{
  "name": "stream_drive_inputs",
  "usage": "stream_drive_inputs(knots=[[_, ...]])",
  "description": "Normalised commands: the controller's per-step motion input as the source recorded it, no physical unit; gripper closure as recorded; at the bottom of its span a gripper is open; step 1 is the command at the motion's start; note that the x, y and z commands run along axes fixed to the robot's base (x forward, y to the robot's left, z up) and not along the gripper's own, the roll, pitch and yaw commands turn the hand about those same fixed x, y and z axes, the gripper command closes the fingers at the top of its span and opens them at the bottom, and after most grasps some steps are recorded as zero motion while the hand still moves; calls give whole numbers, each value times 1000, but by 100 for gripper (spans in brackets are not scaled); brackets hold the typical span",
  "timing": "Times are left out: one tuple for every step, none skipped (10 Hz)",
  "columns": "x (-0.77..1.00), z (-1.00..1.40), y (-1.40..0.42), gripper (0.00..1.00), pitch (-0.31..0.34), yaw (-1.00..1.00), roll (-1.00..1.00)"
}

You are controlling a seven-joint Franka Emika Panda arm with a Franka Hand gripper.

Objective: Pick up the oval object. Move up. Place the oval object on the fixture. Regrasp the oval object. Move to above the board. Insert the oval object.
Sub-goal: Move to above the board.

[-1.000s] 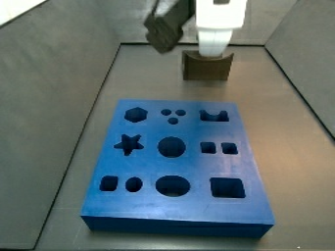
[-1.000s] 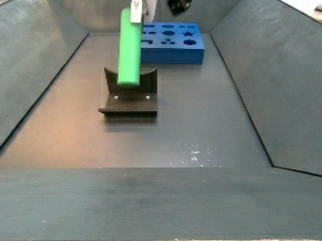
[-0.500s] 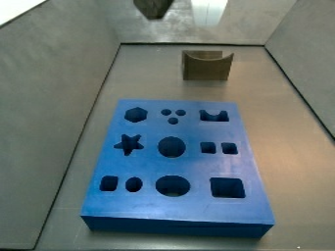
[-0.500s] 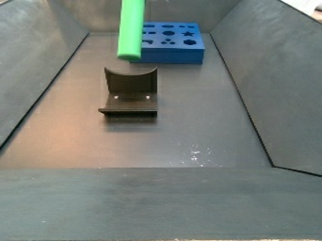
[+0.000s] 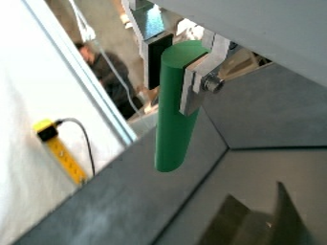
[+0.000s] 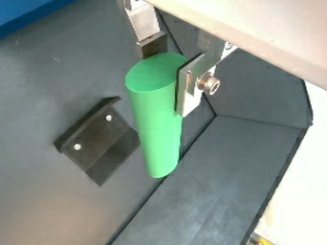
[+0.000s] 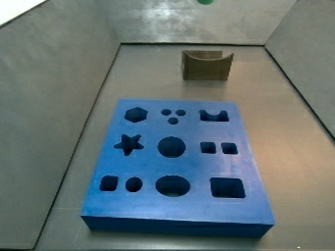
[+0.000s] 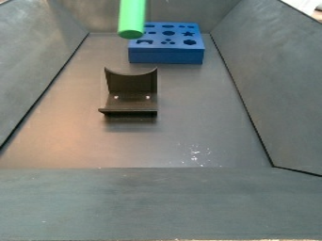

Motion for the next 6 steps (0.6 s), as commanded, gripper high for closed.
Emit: stream_drive_inputs(knots=[[-366,351,-1000,100,96,1000,-505],[-357,353,-1000,100,78,1000,-497],[-343,331,-1000,100,41,1000,-487],[-334,342,-1000,100,18,1000,-474],[-315,349,-1000,100,-7,1000,-462],[-288,340,-1000,100,-37,1000,-447]])
